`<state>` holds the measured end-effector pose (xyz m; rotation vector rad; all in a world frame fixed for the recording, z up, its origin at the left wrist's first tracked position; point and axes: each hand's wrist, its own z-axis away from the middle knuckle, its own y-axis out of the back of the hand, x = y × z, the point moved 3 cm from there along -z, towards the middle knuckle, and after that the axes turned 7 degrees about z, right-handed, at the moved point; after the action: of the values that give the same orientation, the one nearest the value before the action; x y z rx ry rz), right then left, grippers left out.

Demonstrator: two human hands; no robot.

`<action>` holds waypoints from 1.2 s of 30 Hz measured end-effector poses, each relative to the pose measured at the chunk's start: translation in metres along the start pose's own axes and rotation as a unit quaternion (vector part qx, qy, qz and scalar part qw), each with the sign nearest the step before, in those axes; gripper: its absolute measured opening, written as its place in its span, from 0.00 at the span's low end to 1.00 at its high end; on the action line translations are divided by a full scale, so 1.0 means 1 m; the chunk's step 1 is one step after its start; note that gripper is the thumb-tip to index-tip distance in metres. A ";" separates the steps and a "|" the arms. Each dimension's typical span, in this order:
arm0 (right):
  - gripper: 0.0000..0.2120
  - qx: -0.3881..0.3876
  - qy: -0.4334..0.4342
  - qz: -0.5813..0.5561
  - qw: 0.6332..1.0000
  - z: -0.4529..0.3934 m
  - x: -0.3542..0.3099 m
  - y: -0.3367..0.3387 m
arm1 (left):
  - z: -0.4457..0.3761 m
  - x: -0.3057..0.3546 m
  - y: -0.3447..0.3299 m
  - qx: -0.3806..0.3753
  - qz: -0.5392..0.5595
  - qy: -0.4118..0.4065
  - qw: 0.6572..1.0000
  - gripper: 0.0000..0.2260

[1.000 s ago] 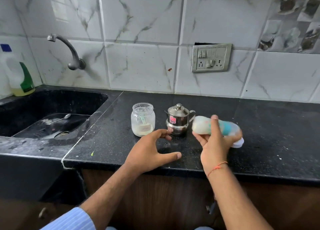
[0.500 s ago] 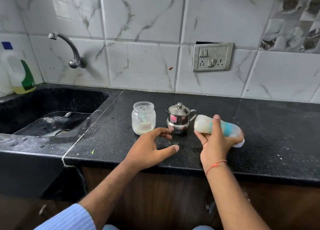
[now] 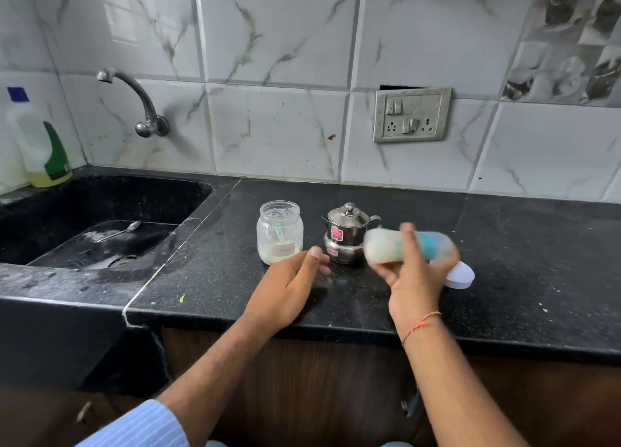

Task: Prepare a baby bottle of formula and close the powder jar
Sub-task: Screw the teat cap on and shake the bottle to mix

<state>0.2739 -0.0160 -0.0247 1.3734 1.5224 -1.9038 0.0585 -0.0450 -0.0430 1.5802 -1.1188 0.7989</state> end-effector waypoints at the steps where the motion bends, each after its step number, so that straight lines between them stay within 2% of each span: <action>1: 0.32 0.028 -0.011 -0.046 0.999 -0.004 -0.001 0.004 | 0.000 0.001 -0.001 0.015 0.001 0.007 1.000 0.26; 2: 0.31 0.012 -0.022 -0.036 0.999 -0.003 -0.003 0.002 | 0.001 0.003 -0.001 0.026 -0.005 0.013 1.000 0.24; 4: 0.31 -0.090 -0.015 0.108 0.990 0.005 0.004 -0.004 | 0.000 0.003 -0.004 0.027 -0.035 0.014 0.999 0.20; 5: 0.31 -0.115 -0.007 0.134 0.984 0.009 0.006 -0.006 | -0.001 0.003 -0.005 0.027 -0.053 0.007 0.998 0.18; 6: 0.32 -0.102 0.003 0.133 0.986 0.007 0.006 -0.007 | -0.002 0.003 -0.004 0.029 -0.062 0.002 0.998 0.18; 9: 0.30 0.008 -0.006 -0.004 1.000 -0.003 0.000 0.004 | -0.003 0.002 -0.001 0.026 -0.050 0.000 0.998 0.19; 10: 0.30 -0.010 -0.011 0.008 1.000 -0.001 -0.002 0.002 | -0.003 0.002 -0.001 0.029 -0.049 -0.002 0.998 0.21; 12: 0.30 -0.124 -0.004 0.137 0.983 0.008 0.005 -0.006 | -0.003 0.001 -0.002 0.033 -0.059 0.004 0.998 0.24; 13: 0.31 -0.148 -0.001 0.155 0.977 0.013 0.007 -0.008 | -0.003 0.001 -0.002 0.034 -0.063 0.006 0.997 0.25; 14: 0.31 -0.127 0.005 0.149 0.981 0.011 0.007 -0.009 | -0.004 -0.001 -0.001 0.036 -0.058 0.006 0.998 0.25; 17: 0.32 0.029 0.001 -0.012 1.000 -0.004 0.000 0.004 | -0.005 -0.003 -0.002 0.040 -0.039 -0.003 0.998 0.18; 18: 0.31 0.021 -0.006 -0.009 1.000 -0.003 -0.003 0.003 | -0.005 -0.002 -0.003 0.037 -0.052 -0.009 0.998 0.15; 20: 0.29 -0.105 -0.010 0.127 0.986 0.006 0.003 -0.005 | -0.006 -0.002 -0.004 0.019 -0.074 -0.013 0.997 0.12; 21: 0.30 -0.147 -0.012 0.151 0.978 0.012 0.005 -0.007 | -0.007 -0.004 -0.005 0.013 -0.078 -0.014 0.997 0.12; 22: 0.31 -0.143 -0.004 0.149 0.978 0.012 0.005 -0.010 | -0.007 -0.005 -0.004 0.010 -0.073 -0.016 0.997 0.13; 25: 0.32 0.016 0.000 -0.009 1.000 -0.002 -0.001 0.003 | -0.005 -0.007 -0.003 -0.002 -0.052 -0.022 0.998 0.16; 26: 0.31 0.017 -0.010 -0.021 1.000 -0.003 -0.002 0.004 | -0.004 -0.006 -0.004 -0.005 -0.057 -0.030 0.998 0.17; 29: 0.29 -0.140 -0.017 0.133 0.981 0.010 0.004 -0.007 | -0.002 -0.005 -0.003 -0.012 -0.063 -0.038 0.997 0.18; 30: 0.30 -0.143 -0.008 0.141 0.980 0.010 0.004 -0.009 | -0.002 -0.005 -0.003 -0.009 -0.060 -0.041 0.997 0.18; 31: 0.31 -0.104 0.000 0.119 0.988 0.007 0.002 -0.008 | -0.002 -0.004 -0.002 -0.008 -0.057 -0.043 0.997 0.18; 33: 0.31 0.006 -0.008 0.000 1.000 -0.003 -0.001 0.002 | -0.001 -0.001 -0.004 -0.012 -0.048 -0.049 0.998 0.18; 34: 0.30 0.018 -0.022 -0.021 0.999 -0.003 -0.001 0.002 | 0.000 -0.001 -0.004 -0.008 -0.046 -0.051 0.998 0.18; 36: 0.28 -0.077 -0.031 0.087 0.993 0.003 0.004 -0.006 | 0.000 -0.001 -0.004 -0.008 -0.056 -0.046 0.997 0.19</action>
<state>0.2666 -0.0155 -0.0247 1.3196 1.4370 -1.6730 0.0620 -0.0446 -0.0451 1.6650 -1.0895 0.6480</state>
